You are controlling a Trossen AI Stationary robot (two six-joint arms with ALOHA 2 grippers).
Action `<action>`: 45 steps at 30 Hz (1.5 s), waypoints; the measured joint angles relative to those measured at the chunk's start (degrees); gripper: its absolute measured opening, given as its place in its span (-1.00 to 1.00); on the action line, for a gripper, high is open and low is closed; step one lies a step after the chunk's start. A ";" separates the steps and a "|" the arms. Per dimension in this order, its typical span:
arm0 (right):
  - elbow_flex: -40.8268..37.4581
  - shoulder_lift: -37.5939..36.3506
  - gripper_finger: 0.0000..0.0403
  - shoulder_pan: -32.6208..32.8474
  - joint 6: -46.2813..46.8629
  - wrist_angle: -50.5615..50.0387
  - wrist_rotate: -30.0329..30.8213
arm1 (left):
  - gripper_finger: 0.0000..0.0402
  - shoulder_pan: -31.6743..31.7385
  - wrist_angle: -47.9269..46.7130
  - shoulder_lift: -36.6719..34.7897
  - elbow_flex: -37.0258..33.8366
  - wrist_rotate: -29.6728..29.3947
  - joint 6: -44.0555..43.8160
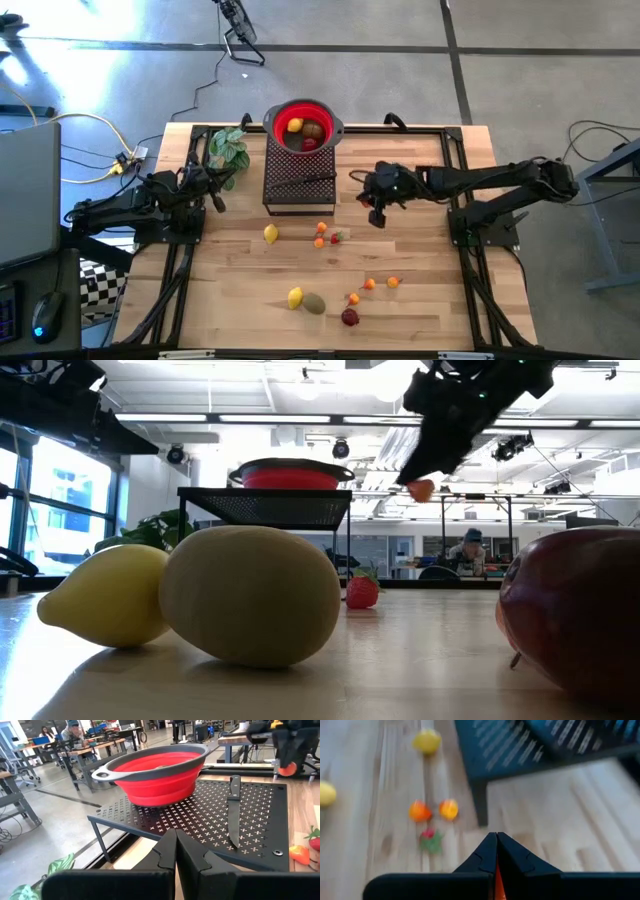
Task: Pick & Place Fruit
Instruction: Put the pear into the red strainer bowl
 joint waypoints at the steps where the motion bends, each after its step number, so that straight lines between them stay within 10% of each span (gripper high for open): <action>1: 0.00 0.00 -0.98 -0.58 -0.92 1.45 -0.23 | -1.00 0.02 0.00 0.00 0.00 0.00 0.02; 19: 8.64 2.26 -0.98 -8.88 -11.44 19.42 -2.29 | -1.00 0.02 0.07 0.00 0.00 -0.57 0.09; 45: 35.46 28.83 -0.98 -19.79 -19.95 18.52 -5.65 | -1.00 0.00 -0.46 0.00 -0.02 -0.52 0.11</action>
